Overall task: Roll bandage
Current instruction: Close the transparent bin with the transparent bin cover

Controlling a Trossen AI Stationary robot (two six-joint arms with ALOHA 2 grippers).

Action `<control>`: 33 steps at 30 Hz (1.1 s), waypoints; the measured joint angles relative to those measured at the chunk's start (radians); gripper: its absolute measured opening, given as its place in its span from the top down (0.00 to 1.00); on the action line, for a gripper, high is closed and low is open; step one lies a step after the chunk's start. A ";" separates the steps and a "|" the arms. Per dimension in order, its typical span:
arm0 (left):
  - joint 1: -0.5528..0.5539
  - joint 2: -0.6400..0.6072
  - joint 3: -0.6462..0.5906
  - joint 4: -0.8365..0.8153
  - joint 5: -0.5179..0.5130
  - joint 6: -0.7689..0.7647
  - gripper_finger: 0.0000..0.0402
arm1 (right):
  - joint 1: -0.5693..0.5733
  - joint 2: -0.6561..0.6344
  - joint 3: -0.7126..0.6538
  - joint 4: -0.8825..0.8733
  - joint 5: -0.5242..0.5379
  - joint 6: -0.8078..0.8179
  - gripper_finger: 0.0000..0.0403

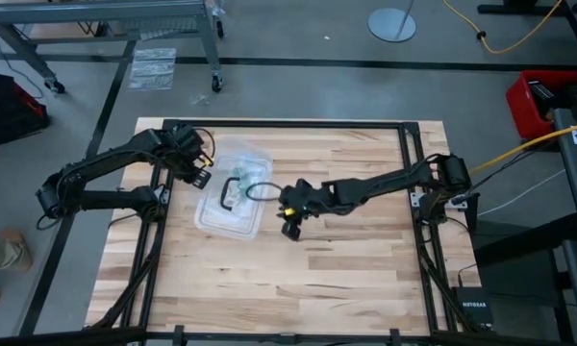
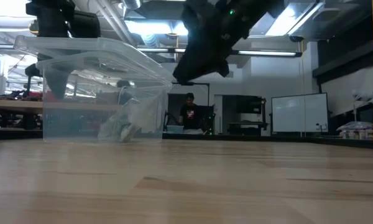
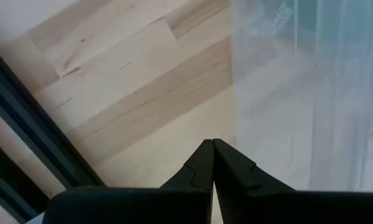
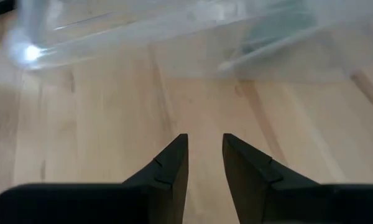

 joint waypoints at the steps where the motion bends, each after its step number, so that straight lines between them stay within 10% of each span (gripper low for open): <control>1: 0.000 0.000 0.000 -0.007 0.000 0.000 1.00 | 0.013 0.000 0.000 0.005 0.018 0.000 0.74; 33: -0.239 0.000 0.000 -0.027 0.055 -0.244 1.00 | 0.048 0.045 0.001 0.236 -0.038 0.000 0.74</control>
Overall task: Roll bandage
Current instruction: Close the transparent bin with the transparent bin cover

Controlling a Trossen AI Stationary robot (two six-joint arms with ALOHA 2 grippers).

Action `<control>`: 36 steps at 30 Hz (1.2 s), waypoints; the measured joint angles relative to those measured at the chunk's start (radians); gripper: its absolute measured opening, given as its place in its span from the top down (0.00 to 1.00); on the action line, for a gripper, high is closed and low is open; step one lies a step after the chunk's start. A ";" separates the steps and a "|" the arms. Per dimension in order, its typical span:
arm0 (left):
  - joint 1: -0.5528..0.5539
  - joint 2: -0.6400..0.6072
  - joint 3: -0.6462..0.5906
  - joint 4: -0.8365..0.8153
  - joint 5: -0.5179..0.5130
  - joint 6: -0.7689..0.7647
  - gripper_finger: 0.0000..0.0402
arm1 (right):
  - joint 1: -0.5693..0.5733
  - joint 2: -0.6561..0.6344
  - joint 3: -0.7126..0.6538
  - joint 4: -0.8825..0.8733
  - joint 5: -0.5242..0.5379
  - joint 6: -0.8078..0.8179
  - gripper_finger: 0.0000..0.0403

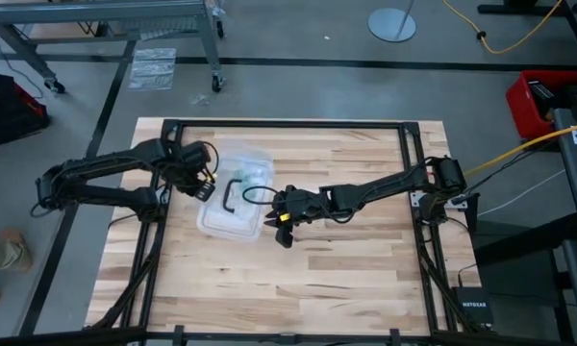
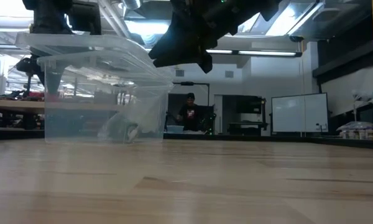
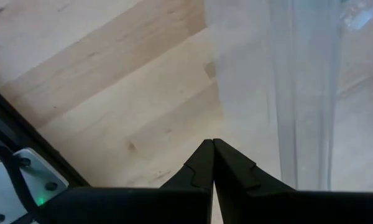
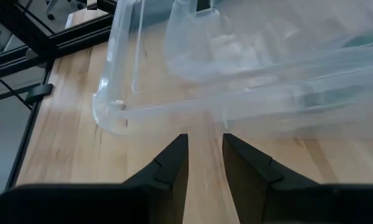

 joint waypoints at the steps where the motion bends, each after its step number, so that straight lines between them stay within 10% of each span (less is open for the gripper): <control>1: -0.011 0.000 0.000 0.000 0.000 -0.007 1.00 | 0.000 0.000 0.000 -0.001 0.001 0.000 0.74; 36: -0.081 -0.168 0.000 -0.023 -0.069 -0.142 1.00 | -0.043 -0.001 -0.001 -0.007 0.017 -0.024 0.74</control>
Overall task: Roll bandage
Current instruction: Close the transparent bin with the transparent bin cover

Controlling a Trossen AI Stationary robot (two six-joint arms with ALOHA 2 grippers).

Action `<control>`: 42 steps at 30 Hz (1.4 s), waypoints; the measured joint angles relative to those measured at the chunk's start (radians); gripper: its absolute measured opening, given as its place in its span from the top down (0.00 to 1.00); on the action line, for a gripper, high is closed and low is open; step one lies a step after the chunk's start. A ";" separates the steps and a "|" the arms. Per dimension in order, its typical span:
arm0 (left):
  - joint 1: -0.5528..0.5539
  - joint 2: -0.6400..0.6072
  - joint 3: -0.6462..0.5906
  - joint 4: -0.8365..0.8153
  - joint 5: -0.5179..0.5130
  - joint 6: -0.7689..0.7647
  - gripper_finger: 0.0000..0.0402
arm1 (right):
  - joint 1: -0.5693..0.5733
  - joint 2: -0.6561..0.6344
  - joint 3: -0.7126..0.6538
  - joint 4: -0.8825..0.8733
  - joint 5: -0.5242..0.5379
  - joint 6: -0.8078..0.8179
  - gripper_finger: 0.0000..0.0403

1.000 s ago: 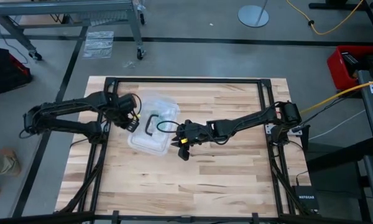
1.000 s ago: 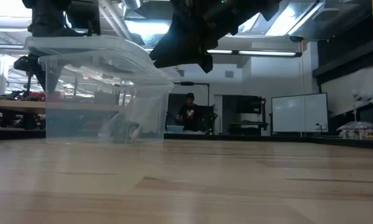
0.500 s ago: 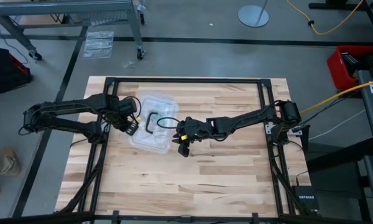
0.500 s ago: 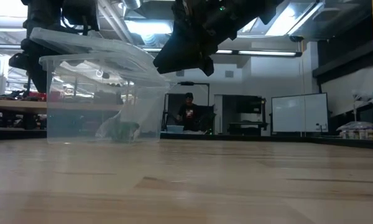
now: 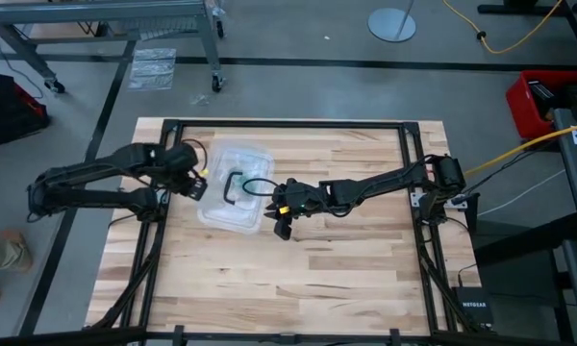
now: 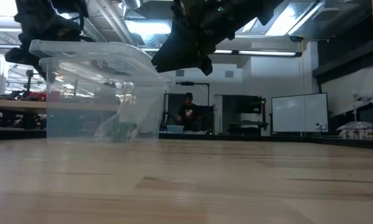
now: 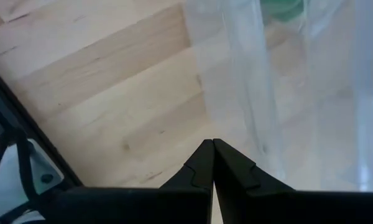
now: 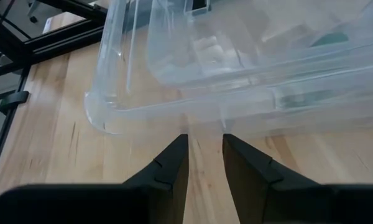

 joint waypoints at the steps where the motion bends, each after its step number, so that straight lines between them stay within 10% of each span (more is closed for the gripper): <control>1: 0.005 -0.017 0.000 0.001 0.000 -0.014 1.00 | 0.000 0.000 0.000 0.000 0.002 0.000 0.74; 42: -0.014 -0.073 0.000 0.003 0.020 -0.057 1.00 | -0.058 -0.001 0.060 -0.094 0.060 -0.042 0.74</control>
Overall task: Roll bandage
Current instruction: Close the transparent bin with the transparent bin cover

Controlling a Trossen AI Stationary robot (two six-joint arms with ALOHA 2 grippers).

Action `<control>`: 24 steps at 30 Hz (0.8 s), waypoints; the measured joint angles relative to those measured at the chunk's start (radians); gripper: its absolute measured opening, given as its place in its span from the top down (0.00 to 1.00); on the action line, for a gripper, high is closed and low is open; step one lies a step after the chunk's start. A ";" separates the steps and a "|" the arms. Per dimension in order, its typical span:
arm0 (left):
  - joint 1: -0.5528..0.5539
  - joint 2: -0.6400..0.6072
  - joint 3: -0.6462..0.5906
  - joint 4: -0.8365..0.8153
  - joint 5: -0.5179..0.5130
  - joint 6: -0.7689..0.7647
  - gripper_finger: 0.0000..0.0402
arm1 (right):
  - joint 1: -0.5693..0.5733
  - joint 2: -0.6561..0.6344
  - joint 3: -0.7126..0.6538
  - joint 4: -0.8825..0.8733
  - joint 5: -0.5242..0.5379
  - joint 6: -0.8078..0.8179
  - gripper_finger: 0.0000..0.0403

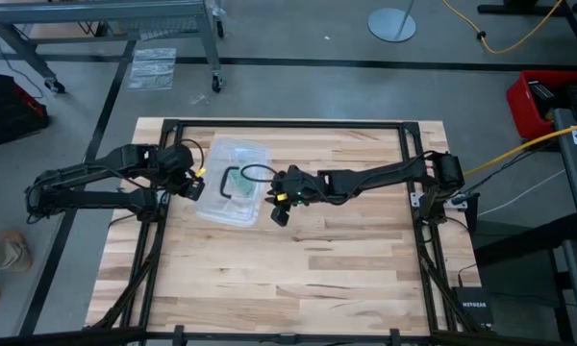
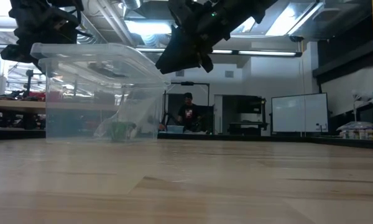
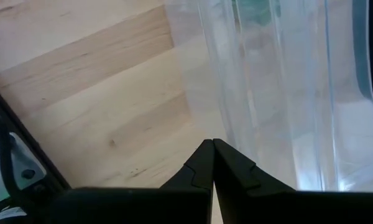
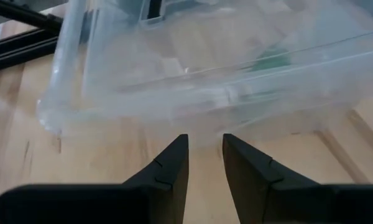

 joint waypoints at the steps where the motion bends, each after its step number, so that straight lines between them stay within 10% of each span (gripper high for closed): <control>1: 0.000 0.000 0.000 0.002 0.007 0.000 1.00 | 0.000 0.000 0.000 0.001 0.004 0.000 0.74; 24: 0.000 0.000 0.000 0.068 0.007 0.001 1.00 | -0.064 0.000 0.000 0.035 0.012 -0.011 0.74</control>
